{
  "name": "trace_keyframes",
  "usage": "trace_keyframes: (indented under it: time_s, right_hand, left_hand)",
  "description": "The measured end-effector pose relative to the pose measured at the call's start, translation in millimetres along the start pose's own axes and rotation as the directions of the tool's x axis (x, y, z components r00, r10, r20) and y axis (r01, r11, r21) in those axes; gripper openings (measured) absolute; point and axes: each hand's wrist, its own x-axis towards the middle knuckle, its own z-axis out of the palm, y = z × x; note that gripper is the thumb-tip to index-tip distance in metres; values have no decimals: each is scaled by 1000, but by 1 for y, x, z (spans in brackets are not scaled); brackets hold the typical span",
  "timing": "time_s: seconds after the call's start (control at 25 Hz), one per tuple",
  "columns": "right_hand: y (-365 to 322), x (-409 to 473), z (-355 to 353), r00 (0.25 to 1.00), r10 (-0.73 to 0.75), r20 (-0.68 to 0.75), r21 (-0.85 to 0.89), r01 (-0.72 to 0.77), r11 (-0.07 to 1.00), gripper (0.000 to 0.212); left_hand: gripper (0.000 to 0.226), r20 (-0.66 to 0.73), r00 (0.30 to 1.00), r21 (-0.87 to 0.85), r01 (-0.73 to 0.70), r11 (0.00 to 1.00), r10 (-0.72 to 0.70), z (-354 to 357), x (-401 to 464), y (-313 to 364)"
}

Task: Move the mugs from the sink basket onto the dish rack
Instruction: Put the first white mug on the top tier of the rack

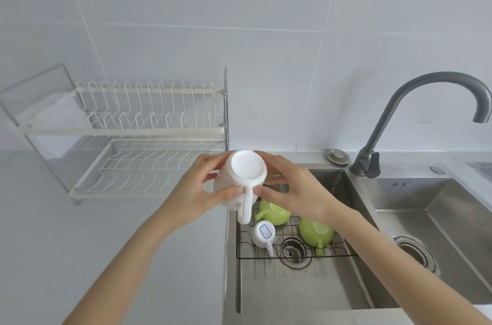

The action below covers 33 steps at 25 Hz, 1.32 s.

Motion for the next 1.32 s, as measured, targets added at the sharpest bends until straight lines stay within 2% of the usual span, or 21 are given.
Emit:
trace_keyframes:
  time_s: [0.32,0.44,0.52,0.6,0.8,0.92,1.08,1.32]
  right_hand:
    - [-38,51,-10,992,-122,-44,-142,114,983,66]
    - [-56,78,-22,984,-170,-47,-187,158,970,66]
    - [-67,97,-30,983,-177,-41,-200,166,966,69]
    - [-77,116,-38,983,-184,-6,-244,177,953,73]
    - [-89,168,-44,975,-199,99,-382,222,897,68]
    - [-89,200,-43,974,-171,150,-427,219,877,65]
    - [-80,238,-34,971,-103,216,-507,202,838,70]
    - [-50,279,-13,960,18,279,-556,146,818,68]
  left_hand:
    - [64,-32,998,55,-49,997,51,-56,26,24]
    - [58,-72,994,67,-75,995,80,-81,44,34]
    - [65,-77,992,86,-89,992,96,-97,57,39]
    - [67,-63,993,106,-88,990,95,-112,69,43]
    - [52,-55,996,128,-68,989,76,-144,100,35]
    - [52,-52,998,143,-29,989,37,-159,118,23]
    - [37,-28,999,186,29,982,-24,-176,144,0]
    - [37,31,990,190,131,973,-139,-181,169,-36]
